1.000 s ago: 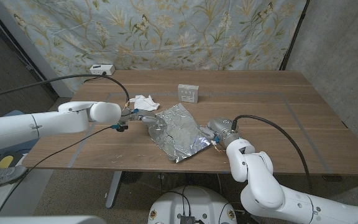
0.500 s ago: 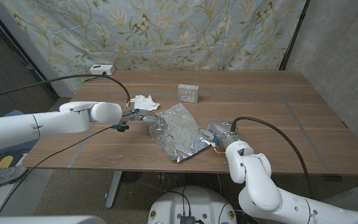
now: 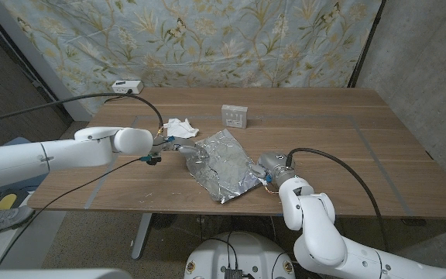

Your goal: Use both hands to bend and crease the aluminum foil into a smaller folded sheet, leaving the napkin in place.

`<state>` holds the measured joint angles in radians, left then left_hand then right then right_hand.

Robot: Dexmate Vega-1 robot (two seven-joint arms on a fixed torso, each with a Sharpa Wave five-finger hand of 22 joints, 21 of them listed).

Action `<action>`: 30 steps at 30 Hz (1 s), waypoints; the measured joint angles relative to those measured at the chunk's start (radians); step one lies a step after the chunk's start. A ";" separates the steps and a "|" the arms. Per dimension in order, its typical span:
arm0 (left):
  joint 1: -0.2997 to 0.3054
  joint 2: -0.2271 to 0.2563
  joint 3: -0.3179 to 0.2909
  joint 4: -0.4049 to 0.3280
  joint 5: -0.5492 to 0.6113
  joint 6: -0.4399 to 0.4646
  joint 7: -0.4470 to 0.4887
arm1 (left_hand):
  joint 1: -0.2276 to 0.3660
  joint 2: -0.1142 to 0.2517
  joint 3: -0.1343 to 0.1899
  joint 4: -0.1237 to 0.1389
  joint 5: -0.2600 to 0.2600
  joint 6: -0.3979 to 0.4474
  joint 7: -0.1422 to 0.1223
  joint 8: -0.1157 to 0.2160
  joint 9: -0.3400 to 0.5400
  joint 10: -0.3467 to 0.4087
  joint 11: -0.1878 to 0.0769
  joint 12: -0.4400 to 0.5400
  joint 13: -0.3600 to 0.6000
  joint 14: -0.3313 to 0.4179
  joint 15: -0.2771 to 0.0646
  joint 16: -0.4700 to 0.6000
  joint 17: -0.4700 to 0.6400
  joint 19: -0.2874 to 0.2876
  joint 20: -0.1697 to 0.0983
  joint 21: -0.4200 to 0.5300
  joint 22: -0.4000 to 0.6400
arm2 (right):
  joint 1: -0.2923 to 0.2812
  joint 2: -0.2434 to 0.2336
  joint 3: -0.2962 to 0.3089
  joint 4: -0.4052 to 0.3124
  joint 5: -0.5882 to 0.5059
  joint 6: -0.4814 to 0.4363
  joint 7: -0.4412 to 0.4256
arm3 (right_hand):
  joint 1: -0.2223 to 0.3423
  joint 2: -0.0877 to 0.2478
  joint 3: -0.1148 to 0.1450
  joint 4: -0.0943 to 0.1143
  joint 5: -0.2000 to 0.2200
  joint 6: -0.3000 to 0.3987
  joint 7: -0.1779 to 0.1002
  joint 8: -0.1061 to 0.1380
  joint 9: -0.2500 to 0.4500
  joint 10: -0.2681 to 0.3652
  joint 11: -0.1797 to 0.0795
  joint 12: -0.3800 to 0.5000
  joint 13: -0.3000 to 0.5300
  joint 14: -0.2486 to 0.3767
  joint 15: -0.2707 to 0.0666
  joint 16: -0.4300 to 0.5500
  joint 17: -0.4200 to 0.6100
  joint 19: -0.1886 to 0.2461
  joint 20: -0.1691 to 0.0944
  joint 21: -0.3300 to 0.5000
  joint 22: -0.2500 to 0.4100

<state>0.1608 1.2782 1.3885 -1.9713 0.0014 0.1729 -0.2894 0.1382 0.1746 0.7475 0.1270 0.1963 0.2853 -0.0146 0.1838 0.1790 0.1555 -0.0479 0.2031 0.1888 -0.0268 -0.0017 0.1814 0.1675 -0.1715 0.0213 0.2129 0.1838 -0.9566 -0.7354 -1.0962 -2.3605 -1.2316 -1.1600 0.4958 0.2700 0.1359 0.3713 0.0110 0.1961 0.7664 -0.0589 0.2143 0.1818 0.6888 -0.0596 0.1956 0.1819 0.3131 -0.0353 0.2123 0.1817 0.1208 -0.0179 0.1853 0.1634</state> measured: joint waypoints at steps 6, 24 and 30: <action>0.002 0.005 0.001 -0.015 0.002 0.013 0.005 | 0.000 0.000 0.000 0.000 0.000 0.000 0.000 0.000 0.000 0.000 0.000 0.000 0.000 0.000 0.000 0.000 0.000 0.000 0.000 0.000 0.000 | -0.011 0.006 0.010 0.003 -0.003 0.005 0.014 | 0.000 0.000 0.003 0.003 0.000 0.000 0.000 -0.004 0.000 -0.002 -0.002 -0.004 0.000 0.000 0.000 -0.005 0.002 0.000 0.000 0.000 0.000; 0.009 0.013 0.003 -0.056 0.006 0.045 0.019 | 0.000 0.000 0.000 0.000 0.000 -0.005 -0.005 0.000 0.000 0.000 0.000 0.001 -0.001 0.000 0.000 0.000 0.000 0.000 0.000 0.000 0.000 | -0.027 0.004 0.038 0.016 0.062 0.003 -0.003 | -0.011 0.000 0.003 0.003 0.000 -0.013 0.005 -0.015 0.000 -0.020 -0.001 -0.011 0.002 -0.004 0.004 -0.009 0.002 -0.004 0.004 0.000 0.000; 0.009 0.014 0.004 -0.059 0.005 0.048 0.021 | 0.000 0.000 0.000 0.000 0.000 -0.005 -0.005 0.000 0.000 0.000 0.000 0.001 0.000 0.000 0.000 0.000 0.000 0.000 0.000 0.000 0.000 | -0.014 -0.002 0.040 0.026 0.086 0.000 -0.020 | -0.014 -0.003 0.007 0.007 0.000 -0.013 0.005 -0.015 0.000 -0.020 -0.001 -0.011 0.002 -0.004 0.004 -0.009 0.002 -0.004 0.004 0.000 0.000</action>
<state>0.1699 1.2918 1.3922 -2.0307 0.0060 0.2204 -0.2681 0.1382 0.1747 0.7475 0.1270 0.1963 0.2802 -0.0198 0.1839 0.1787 0.1551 -0.0482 0.2038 0.1883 -0.0268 -0.0017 0.1818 0.1679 -0.1715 0.0213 0.2129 0.1838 -0.9711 -0.7375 -1.0566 -2.3343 -1.1454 -1.1604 0.4762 0.2562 0.1330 0.3783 0.0182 0.1961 0.7535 -0.0536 0.1992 0.1819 0.6689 -0.0610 0.1847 0.1843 0.3094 -0.0317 0.2033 0.1840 0.1170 -0.0143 0.1853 0.1634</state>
